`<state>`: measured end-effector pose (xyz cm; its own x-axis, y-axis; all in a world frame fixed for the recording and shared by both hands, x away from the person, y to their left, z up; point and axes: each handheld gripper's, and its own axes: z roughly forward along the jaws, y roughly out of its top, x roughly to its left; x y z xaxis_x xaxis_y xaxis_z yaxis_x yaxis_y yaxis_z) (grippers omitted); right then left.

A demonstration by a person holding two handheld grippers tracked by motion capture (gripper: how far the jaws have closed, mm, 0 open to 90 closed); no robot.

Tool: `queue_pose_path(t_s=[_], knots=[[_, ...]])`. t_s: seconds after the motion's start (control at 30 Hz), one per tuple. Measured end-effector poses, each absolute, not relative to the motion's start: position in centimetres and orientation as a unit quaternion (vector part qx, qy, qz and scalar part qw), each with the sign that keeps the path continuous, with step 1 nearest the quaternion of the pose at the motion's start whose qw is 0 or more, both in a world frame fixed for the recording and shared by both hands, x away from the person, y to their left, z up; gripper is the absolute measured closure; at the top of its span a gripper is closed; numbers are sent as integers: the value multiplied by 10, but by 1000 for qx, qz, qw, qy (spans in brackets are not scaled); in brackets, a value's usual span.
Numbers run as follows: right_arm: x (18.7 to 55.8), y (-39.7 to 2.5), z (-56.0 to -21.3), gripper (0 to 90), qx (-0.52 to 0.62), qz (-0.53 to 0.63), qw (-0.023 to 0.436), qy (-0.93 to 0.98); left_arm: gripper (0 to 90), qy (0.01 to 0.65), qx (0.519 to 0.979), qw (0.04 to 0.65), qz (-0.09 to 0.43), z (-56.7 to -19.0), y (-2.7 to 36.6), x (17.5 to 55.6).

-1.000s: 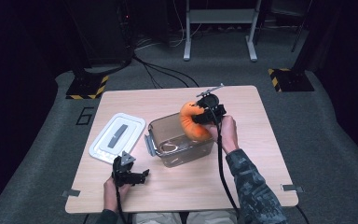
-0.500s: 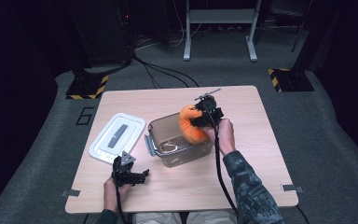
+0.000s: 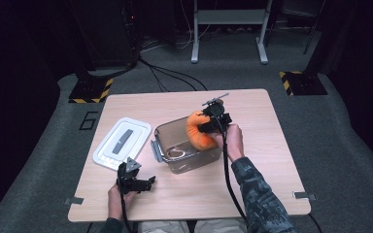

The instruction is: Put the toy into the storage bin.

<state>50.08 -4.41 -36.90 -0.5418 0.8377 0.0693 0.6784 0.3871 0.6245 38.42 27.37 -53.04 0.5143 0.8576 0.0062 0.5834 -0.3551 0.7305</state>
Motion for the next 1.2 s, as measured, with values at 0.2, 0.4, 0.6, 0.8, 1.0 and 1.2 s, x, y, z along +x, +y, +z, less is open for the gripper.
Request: queue_pose_path(t_s=[0.2,0.4,0.6,0.8,1.0,1.2], knots=[[503,-43,-374,518,465,302,122,823,71,450,799,345,197,-530,274,384],[505,-42,-379,514,463,294,116,828,71,451,799,346,198,-531,274,384],[508,-42,-382,509,467,288,107,829,71,451,799,346,198,-531,274,384],[510,-40,-387,507,470,281,102,831,71,451,798,346,199,-531,274,384],[514,-39,-391,498,472,274,88,833,71,451,799,345,199,-530,274,384],[516,-39,-395,496,472,269,87,835,71,451,799,345,198,-530,274,384]])
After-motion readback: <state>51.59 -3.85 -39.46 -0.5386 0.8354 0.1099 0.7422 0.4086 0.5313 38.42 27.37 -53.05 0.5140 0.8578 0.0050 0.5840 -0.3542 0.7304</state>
